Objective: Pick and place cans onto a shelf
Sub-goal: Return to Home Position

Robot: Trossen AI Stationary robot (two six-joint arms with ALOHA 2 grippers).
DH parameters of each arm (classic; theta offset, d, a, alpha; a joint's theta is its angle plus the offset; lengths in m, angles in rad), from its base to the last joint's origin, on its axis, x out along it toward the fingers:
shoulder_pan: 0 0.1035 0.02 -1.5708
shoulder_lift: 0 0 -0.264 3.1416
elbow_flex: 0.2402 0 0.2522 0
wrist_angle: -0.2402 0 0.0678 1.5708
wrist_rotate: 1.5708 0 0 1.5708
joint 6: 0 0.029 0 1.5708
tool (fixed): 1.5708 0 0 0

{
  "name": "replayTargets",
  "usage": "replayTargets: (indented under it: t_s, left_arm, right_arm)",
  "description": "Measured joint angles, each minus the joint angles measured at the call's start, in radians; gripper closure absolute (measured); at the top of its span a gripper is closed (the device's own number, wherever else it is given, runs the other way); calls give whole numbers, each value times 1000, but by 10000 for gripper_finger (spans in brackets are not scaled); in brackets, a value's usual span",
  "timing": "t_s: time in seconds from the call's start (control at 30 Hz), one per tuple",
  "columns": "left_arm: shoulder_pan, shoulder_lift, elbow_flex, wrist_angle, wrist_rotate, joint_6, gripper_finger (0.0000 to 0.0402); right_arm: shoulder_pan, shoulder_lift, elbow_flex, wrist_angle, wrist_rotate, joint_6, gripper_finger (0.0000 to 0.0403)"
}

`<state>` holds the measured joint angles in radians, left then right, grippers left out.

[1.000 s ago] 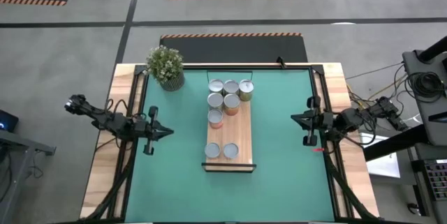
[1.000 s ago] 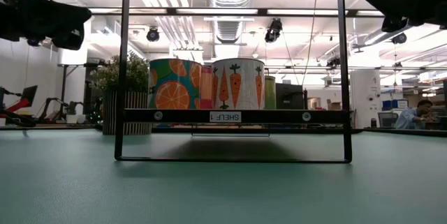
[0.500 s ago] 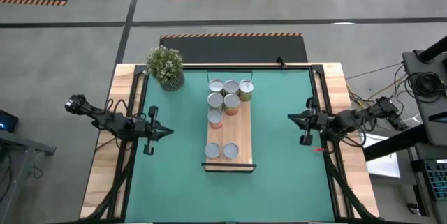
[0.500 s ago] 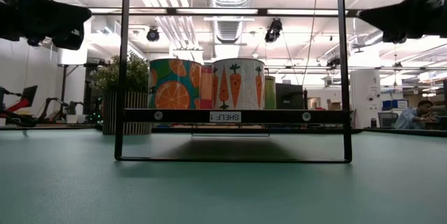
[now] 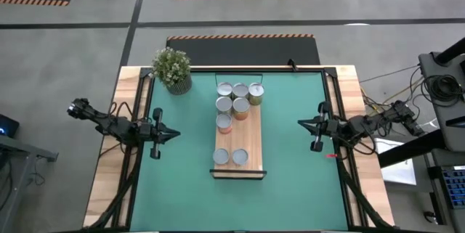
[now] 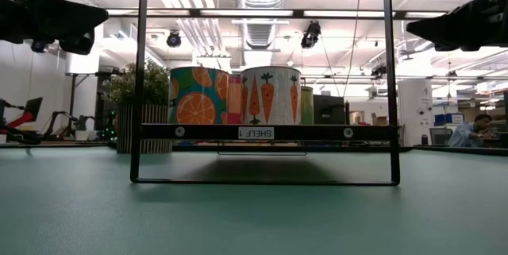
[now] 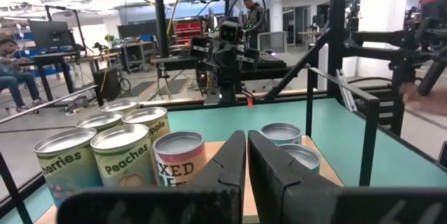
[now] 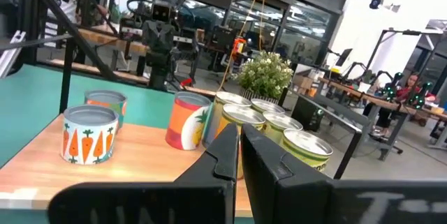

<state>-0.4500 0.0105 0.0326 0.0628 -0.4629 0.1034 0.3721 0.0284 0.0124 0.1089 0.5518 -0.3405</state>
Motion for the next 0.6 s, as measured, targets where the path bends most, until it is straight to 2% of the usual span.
replayTargets:
  t_s: [0.6]
  left_arm:
    - [0,1,1,5,0,0,402]
  right_arm:
    - [0,7,-1,-1,0,0,394]
